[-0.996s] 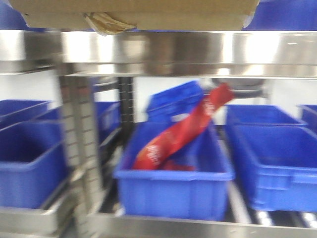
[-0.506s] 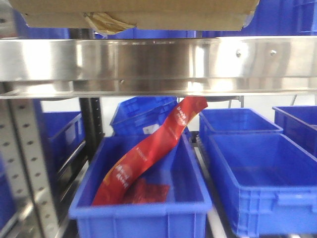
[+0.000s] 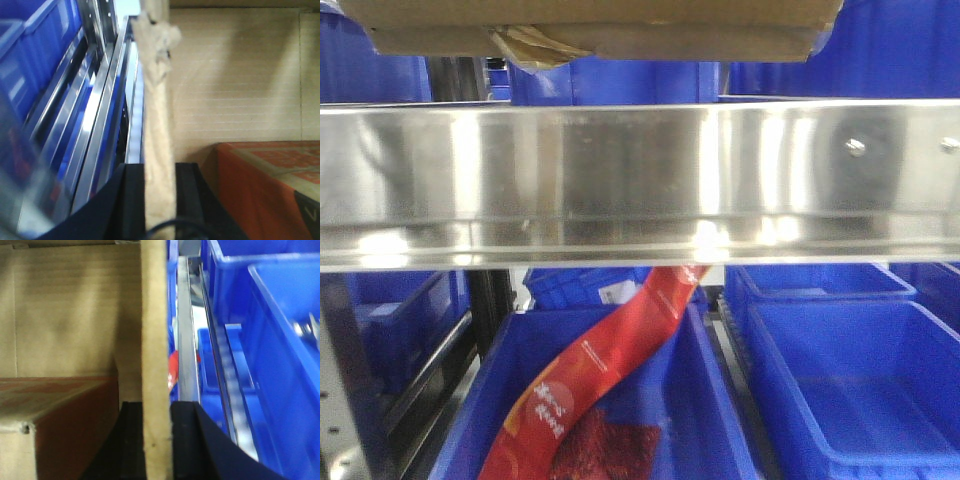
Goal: Stack two boxes on right shelf middle
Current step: 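Hold the boxes with both grippers while driving to the steel shelf, then lower the held boxes onto the middle shelf with both grippers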
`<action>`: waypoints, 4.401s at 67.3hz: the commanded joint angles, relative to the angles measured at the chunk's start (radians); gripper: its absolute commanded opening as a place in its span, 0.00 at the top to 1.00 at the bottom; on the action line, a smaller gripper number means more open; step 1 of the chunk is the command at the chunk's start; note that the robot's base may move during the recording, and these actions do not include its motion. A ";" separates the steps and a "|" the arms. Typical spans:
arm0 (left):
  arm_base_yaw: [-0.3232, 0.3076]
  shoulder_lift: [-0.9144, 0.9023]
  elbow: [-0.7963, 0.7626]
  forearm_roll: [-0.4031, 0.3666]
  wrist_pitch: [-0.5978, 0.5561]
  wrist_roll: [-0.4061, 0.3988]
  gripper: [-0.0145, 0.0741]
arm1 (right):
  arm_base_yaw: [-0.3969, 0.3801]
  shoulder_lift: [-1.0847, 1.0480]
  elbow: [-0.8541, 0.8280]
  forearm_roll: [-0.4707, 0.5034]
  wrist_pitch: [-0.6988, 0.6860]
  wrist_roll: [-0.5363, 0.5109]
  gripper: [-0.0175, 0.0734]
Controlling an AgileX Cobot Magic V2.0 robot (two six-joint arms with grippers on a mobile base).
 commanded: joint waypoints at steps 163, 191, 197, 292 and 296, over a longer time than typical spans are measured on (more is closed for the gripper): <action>0.006 0.029 0.080 -0.116 0.070 0.026 0.49 | -0.005 0.101 -0.010 0.158 0.155 0.005 0.51; 0.006 0.022 0.069 -0.116 0.040 0.026 0.41 | -0.005 0.066 -0.015 0.158 0.179 -0.028 0.28; 0.004 0.020 0.069 -0.118 0.044 0.028 0.47 | -0.005 0.050 -0.015 0.158 0.182 -0.085 0.33; 0.190 -0.995 1.233 -0.360 -0.764 0.134 0.96 | -0.117 -0.900 1.022 0.130 -0.560 -0.160 0.99; 0.190 -1.014 1.233 -0.360 -0.764 0.134 0.96 | -0.117 -0.930 1.022 0.130 -0.554 -0.160 0.99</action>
